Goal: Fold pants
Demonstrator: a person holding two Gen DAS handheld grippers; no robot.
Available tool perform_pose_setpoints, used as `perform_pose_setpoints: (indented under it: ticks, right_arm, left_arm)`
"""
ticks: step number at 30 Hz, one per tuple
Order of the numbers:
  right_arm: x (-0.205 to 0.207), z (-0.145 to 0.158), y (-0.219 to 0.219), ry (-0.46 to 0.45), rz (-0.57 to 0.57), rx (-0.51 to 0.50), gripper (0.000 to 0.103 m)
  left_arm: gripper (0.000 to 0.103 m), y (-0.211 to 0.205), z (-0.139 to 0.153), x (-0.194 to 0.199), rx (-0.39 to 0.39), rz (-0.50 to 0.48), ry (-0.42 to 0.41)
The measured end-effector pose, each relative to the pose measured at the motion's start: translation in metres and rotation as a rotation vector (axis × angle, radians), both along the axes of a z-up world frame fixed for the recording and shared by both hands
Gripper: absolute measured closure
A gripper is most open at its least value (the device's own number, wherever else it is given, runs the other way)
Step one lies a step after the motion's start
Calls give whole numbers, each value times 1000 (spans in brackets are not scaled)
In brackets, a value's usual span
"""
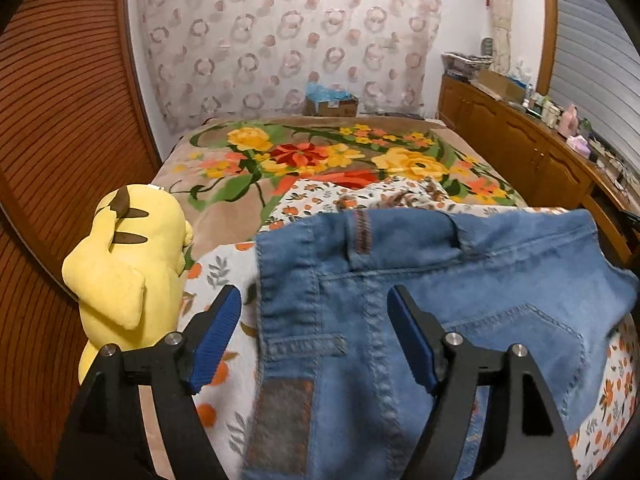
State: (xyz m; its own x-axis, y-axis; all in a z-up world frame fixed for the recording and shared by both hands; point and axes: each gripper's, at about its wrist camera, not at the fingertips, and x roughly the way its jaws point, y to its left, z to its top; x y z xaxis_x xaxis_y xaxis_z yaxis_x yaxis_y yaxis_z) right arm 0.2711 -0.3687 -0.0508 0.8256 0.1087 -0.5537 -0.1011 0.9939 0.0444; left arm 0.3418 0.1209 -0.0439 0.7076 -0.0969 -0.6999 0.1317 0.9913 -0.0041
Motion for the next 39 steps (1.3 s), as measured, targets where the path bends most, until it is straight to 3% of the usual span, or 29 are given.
perform_pose_setpoints:
  ticks: [10,15,20,23,25,27,33,39]
  right_arm:
    - [-48,-3,-15,74,39,32,57]
    - [-37,-9,-13,139,65,26,57]
    - [-17,-18,-12,223,90,48,57]
    - [-5,-19,-15,257,108,76,57]
    - [2,-16,-17,257,116,84,65]
    - [8,-8,-18,243,128,85,87]
    - [7,32,-25,59,121,86,89]
    - [12,27,-24,104,102,51,88]
  left_arm:
    - [27,-50,-5,-41,-9,-71,4]
    - [27,-69,-13,-54,48,-68,5]
    - [27,-75,-23,-62,-1,-88,38]
    - [27,-79,-29,-66,10,-87,50]
    - [27,-79,-31,-68,19,-85,52]
    - [27,-76,-31,-71,26,-79,47]
    - [27,-61,-30,-76,26,-46,44]
    - [27,-44,-30,-80,16,-25,44]
